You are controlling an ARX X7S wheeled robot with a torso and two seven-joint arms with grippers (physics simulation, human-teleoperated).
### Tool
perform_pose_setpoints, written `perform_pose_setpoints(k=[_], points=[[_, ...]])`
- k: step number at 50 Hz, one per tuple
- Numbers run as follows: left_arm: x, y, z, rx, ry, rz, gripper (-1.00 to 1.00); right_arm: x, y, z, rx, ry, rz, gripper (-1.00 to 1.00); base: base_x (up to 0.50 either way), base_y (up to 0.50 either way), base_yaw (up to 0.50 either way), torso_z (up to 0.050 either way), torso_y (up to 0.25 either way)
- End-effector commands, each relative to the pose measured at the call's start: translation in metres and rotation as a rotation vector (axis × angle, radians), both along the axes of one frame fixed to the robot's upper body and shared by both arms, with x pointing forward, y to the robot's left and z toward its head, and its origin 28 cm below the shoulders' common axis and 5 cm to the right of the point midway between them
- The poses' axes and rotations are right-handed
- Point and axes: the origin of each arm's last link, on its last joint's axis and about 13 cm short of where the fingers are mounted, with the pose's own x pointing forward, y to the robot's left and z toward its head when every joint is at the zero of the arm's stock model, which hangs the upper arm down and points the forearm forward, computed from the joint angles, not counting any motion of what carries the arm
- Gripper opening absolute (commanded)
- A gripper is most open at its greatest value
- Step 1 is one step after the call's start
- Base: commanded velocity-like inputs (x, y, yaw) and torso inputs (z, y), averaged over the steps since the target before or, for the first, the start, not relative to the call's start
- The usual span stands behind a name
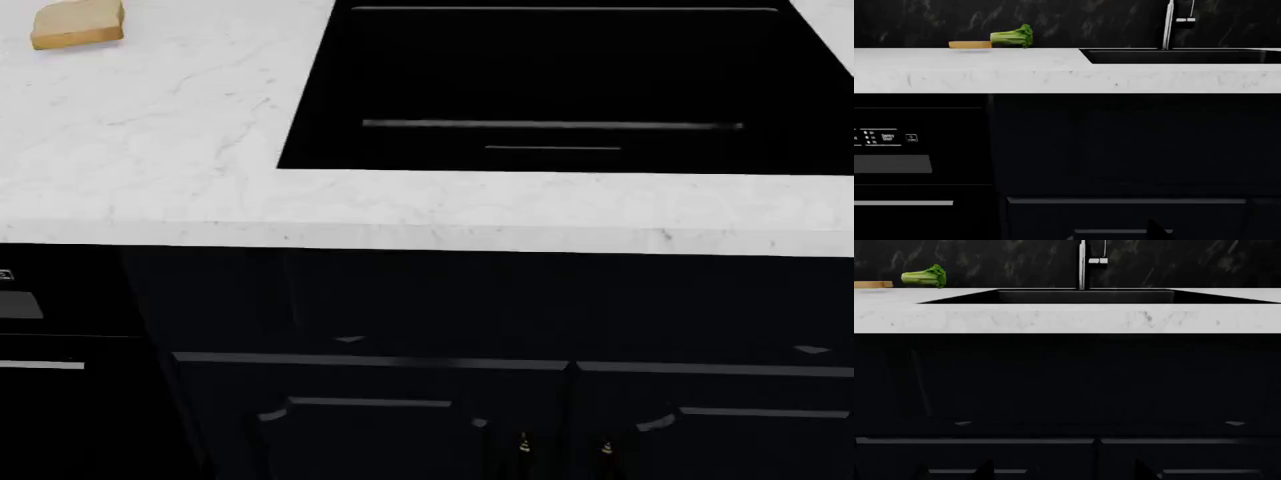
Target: Open the dishwasher door
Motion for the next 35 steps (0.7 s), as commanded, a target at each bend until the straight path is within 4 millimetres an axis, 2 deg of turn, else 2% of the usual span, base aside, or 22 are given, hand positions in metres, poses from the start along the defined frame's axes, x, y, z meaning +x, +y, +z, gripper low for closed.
perform_pose_setpoints(k=[1, 17, 35], points=[[0.0001, 0.0, -0.0004, 0.0, 0.0, 0.0, 1.0, 0.0, 0.0002, -0.0003, 0.0, 0.0, 0.0, 1.0, 0.0, 0.0, 0.0, 0.0, 0.0], [-0.0022, -0.0041, 0.0024, -0.005, -0.022, -0.024, 1.0, -0.0069, -0.0005, 0.0009, -0.027, -0.017, 0.01, 1.0, 0.0, 0.0, 0.0, 0.0, 0.0], [-0.0007, -0.0034, 0.0039, -0.001, -0.031, -0.029, 1.0, -0.0075, -0.0009, 0.001, -0.015, -0.011, 0.006, 1.0, 0.0, 0.4, 0.0, 0.0, 0.0]])
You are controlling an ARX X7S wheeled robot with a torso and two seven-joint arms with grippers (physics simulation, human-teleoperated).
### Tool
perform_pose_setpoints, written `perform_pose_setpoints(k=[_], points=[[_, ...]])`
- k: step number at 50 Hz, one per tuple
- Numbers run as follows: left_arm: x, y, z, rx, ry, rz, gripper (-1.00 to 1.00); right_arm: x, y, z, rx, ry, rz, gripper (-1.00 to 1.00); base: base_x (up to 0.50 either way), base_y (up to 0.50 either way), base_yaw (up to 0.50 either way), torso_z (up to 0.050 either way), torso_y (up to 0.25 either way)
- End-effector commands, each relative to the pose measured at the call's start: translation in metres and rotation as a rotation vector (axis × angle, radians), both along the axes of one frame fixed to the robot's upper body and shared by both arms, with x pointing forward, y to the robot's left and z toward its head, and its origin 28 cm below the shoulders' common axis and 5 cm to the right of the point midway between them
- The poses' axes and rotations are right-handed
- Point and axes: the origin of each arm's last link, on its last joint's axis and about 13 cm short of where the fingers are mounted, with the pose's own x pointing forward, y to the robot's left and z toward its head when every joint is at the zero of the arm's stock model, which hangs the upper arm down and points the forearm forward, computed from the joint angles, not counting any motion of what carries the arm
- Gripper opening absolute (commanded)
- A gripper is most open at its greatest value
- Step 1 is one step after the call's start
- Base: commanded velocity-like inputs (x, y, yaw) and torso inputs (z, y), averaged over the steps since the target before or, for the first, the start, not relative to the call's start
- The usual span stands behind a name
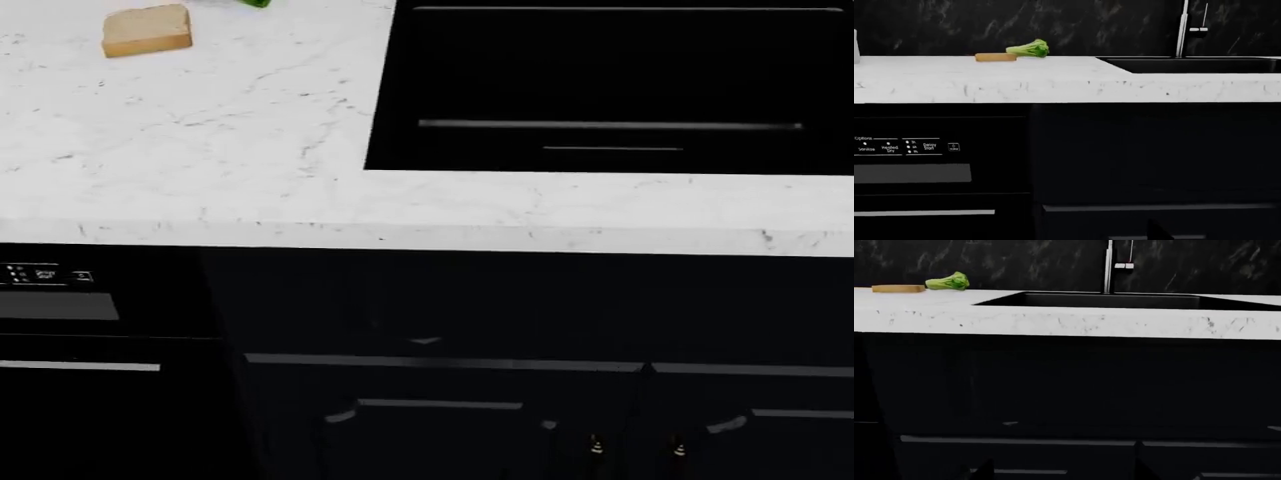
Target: Open the dishwasher door
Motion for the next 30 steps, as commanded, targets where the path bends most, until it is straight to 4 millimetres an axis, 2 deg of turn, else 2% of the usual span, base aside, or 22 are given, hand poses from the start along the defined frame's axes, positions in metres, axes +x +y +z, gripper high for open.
perform_pose_setpoints(k=[1, 30], points=[[0.0007, 0.0004, 0.0006, 0.002, -0.006, -0.005, 1.0, -0.0009, 0.0005, 0.0005, 0.004, 0.001, 0.002, 1.0, 0.0, 0.41, 0.0, 0.0, 0.0], [-0.0001, -0.0019, 0.001, -0.022, -0.019, -0.025, 1.0, -0.0042, -0.0015, 0.0, 0.018, 0.001, -0.003, 1.0, 0.0, 0.41, 0.0, 0.0, 0.0]])
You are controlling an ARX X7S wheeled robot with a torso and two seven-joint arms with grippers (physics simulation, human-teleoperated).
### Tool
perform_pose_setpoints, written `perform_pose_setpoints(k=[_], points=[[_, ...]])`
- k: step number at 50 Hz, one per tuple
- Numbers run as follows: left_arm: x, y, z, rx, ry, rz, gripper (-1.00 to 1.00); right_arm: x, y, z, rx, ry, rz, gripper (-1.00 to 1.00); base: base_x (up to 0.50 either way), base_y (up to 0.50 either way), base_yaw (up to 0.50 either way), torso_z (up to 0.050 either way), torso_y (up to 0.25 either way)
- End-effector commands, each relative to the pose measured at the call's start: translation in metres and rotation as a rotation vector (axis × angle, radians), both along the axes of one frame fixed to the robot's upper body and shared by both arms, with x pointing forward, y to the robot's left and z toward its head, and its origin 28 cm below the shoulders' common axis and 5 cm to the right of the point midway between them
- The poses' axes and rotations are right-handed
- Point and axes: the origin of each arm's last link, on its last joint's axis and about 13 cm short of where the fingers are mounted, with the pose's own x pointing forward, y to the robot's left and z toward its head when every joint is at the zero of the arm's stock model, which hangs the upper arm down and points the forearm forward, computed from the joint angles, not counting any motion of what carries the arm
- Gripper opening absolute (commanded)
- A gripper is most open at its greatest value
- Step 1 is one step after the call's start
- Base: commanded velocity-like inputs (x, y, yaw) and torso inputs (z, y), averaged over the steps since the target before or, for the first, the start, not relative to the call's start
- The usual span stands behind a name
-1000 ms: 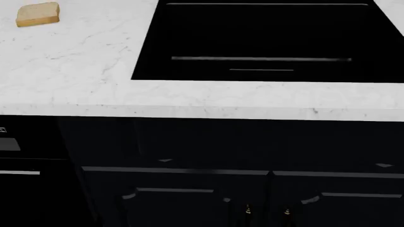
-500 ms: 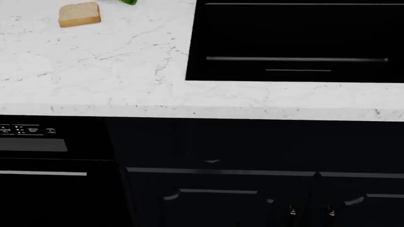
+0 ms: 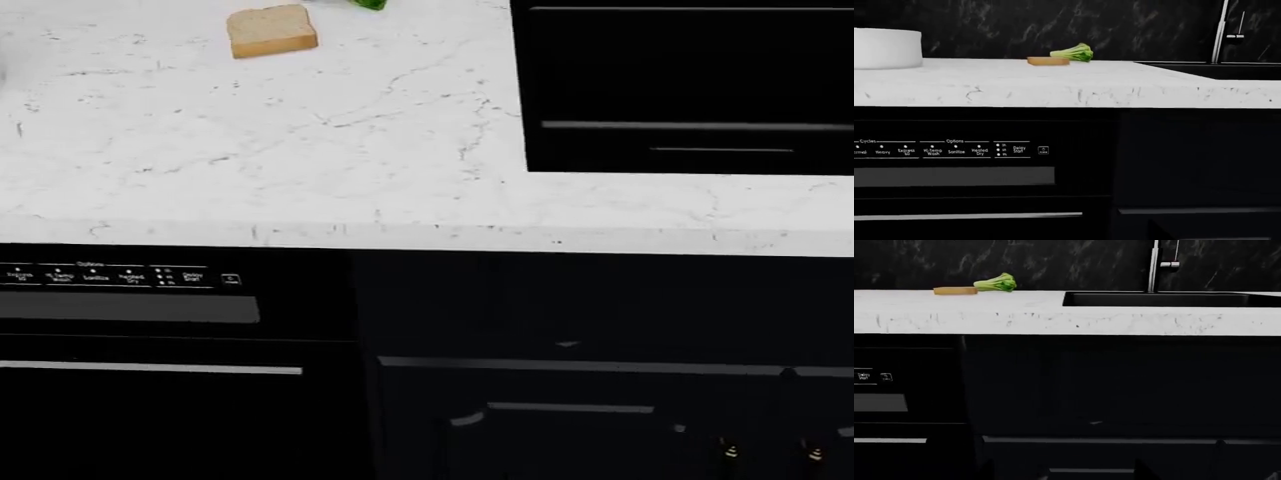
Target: Open the dishwasher door
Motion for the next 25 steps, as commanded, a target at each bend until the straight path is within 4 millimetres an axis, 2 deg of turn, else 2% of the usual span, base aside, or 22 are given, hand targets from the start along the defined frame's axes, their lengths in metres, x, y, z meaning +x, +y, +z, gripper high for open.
perform_pose_setpoints(k=[1, 13, 25], points=[[0.0003, -0.0004, -0.0017, -0.009, -0.003, -0.01, 1.0, -0.0008, -0.0011, 0.0, 0.014, -0.002, -0.009, 1.0, 0.0, 0.18, 0.0, 0.0, 0.0], [0.0026, 0.0007, -0.0002, -0.01, 0.045, 0.038, 1.0, -0.001, -0.0017, 0.0018, 0.015, -0.006, -0.016, 1.0, 0.0, 0.0, 0.0, -0.002, 0.0], [0.0003, 0.0011, 0.0003, -0.013, 0.033, 0.017, 1.0, -0.0033, -0.0009, 0.0016, 0.012, -0.006, -0.021, 1.0, 0.0, 0.0, 0.0, -0.05, 0.0]])
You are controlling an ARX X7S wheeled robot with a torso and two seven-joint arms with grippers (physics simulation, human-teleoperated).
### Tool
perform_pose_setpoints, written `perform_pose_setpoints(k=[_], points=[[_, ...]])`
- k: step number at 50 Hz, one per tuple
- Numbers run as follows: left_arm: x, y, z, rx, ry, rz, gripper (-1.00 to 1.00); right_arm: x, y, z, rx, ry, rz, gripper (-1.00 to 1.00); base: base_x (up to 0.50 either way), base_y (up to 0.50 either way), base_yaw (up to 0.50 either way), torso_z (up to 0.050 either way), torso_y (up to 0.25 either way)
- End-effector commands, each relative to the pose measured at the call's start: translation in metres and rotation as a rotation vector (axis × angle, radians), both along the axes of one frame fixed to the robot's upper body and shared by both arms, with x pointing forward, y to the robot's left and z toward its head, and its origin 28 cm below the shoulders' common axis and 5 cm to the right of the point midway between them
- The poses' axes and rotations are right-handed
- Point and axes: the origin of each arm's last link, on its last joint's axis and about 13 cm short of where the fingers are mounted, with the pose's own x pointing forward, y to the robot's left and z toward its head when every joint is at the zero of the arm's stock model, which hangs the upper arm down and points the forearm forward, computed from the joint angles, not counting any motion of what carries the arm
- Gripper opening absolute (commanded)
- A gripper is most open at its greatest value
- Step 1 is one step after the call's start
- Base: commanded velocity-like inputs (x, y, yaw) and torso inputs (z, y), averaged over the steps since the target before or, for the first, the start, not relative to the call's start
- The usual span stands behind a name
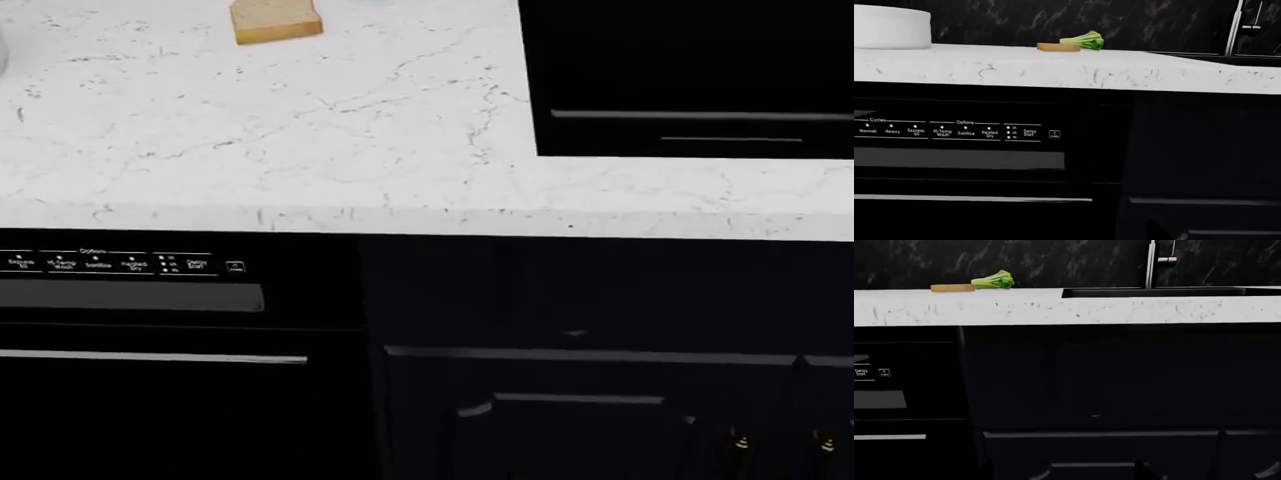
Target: Open the dishwasher door
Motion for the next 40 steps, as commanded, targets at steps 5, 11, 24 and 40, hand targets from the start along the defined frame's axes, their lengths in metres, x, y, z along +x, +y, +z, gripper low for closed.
perform_pose_setpoints(k=[5, 11, 24, 40], points=[[-0.002, 0.0008, -0.001, 0.012, 0.009, -0.013, 1.0, -0.001, 0.0002, -0.0005, -0.012, 0.0, -0.02, 1.0, 0.0, 0.0, 0.0, -0.05, 0.0], [-0.002, -0.0003, -0.0013, 0.028, 0.016, -0.02, 1.0, -0.0017, 0.0, -0.0004, -0.011, 0.002, -0.031, 1.0, 0.0, 0.0, 0.0, -0.05, 0.0], [-0.0004, -0.0032, 0.0009, 0.033, 0.019, -0.016, 1.0, -0.0004, -0.0015, -0.002, 0.003, 0.003, -0.028, 1.0, 0.0, 0.0, 0.0, -0.05, 0.0], [-0.0007, -0.0025, 0.0006, 0.036, 0.022, -0.016, 1.0, -0.0022, -0.001, -0.0027, 0.005, 0.01, -0.023, 1.0, 0.0, 0.0, 0.0, -0.05, 0.0]])
